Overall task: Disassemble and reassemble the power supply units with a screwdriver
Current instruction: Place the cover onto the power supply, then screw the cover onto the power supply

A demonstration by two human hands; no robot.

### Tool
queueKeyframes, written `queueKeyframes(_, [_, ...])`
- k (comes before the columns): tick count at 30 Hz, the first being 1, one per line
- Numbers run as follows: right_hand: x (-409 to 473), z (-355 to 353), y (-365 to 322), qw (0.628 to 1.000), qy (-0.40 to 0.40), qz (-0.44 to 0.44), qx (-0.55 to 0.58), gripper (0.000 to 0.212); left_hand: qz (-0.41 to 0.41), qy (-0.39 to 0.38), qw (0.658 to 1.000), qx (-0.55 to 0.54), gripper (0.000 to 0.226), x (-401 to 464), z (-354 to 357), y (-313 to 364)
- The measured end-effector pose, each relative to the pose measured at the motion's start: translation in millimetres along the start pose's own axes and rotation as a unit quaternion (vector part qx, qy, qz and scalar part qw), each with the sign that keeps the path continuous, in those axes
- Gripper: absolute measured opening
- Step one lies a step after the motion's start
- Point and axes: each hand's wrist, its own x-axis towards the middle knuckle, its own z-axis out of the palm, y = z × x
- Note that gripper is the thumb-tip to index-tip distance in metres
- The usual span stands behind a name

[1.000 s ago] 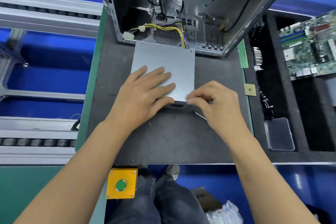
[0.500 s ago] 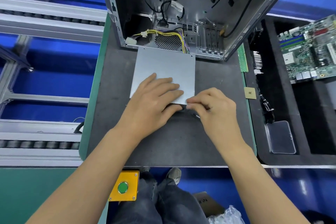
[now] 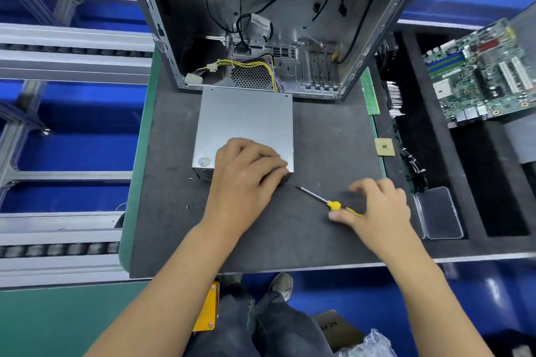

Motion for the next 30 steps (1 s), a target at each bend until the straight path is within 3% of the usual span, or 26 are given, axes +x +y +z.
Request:
queueKeyframes(3, [-10, 9, 22, 0.999, -0.053, 0.0, 0.0, 0.042, -0.015, -0.004, 1.0, 0.001, 0.002, -1, 1, 0])
queueKeyframes(6, [-11, 5, 28, 0.997, 0.001, -0.052, 0.054, 0.022, -0.045, -0.015, 0.999, -0.006, 0.004, 0, 1, 2])
queueKeyframes(9, [-8, -12, 25, 0.969, 0.074, -0.039, 0.232, 0.022, -0.072, -0.032, 0.997, -0.015, 0.003, 1, -1, 3])
queueKeyframes(11, [-6, -26, 16, 0.92, 0.111, -0.029, 0.376, 0.019, -0.08, -0.036, 0.996, -0.017, 0.003, 2, -1, 4])
queueKeyframes(14, [-3, -45, -10, 0.786, 0.141, -0.029, 0.602, 0.018, -0.084, -0.033, 0.996, -0.015, 0.004, 2, -1, 5])
queueKeyframes(15, [-1, -51, -18, 0.757, 0.145, -0.032, 0.636, 0.013, -0.086, -0.032, 0.996, -0.014, 0.004, 2, -1, 6])
queueKeyframes(16, [0, -55, -27, 0.752, 0.149, -0.04, 0.641, 0.008, -0.087, -0.032, 0.996, -0.012, 0.005, 2, -1, 6])
queueKeyframes(20, [1, -63, -51, 0.823, 0.183, -0.113, 0.525, 0.012, -0.085, -0.033, 0.996, -0.01, 0.005, 2, -1, 6])
queueKeyframes(30, [2, -74, -85, 0.848, 0.162, -0.232, 0.448, 0.022, -0.085, -0.033, 0.996, -0.01, 0.004, 2, 0, 5])
